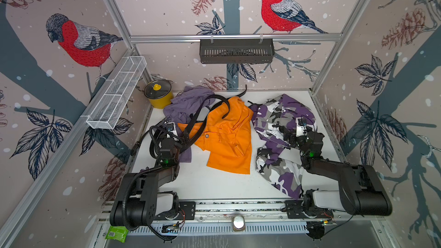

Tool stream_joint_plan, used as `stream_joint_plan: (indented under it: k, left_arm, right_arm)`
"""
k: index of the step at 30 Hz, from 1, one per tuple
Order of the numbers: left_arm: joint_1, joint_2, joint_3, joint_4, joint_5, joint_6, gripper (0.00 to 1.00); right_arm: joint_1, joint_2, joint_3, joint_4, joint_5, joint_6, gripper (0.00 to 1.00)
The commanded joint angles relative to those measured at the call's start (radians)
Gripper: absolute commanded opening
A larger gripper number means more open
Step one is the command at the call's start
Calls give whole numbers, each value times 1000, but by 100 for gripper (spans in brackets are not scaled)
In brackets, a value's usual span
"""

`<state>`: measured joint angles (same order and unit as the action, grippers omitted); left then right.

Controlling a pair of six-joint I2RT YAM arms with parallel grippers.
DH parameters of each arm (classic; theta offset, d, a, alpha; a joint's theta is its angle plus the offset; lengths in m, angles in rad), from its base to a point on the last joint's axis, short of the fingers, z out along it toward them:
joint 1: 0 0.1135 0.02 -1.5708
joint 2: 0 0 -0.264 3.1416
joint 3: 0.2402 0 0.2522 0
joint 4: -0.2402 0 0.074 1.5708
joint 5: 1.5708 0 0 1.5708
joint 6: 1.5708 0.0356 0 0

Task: Remove the belt from the trousers
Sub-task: Reset both arms

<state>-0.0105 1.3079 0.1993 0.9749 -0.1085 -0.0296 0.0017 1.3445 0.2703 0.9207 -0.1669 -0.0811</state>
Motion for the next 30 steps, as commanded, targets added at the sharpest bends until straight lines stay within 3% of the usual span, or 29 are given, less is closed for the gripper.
stream_joint_plan:
  k: [1, 6, 11, 14, 17, 19, 21, 24, 30]
  left_arm:
    - [1, 45, 14, 135, 7, -18, 97]
    - [1, 111, 9, 199, -13, -28, 97]
    - [2, 165, 15, 235, -16, -31, 97]
    - [1, 171, 28, 218, -24, -36, 97]
    - [2, 171, 30, 213, -20, -34, 97]
    - [2, 174, 40, 197, -19, -35, 97]
    - [4, 174, 46, 186, -17, -35, 97]
    - [7, 175, 52, 176, -18, -39, 97]
    - [11, 177, 63, 156, -17, -44, 97]
  right_arm:
    - [2, -13, -12, 38, -43, -18, 100]
    - [-32, -32, -50, 105, -68, 29, 99]
    - [-55, 93, -150, 473, -93, 85, 99]
    - [-60, 51, -109, 312, -67, 83, 99]
    - [-47, 102, -96, 329, 7, 100, 100]
    - [-29, 197, -127, 528, 2, 91, 100]
    - [-19, 126, -90, 339, 45, 80, 100]
    - [-10, 173, -121, 468, 99, 96, 99]
    - [11, 154, -66, 336, 217, 116, 99]
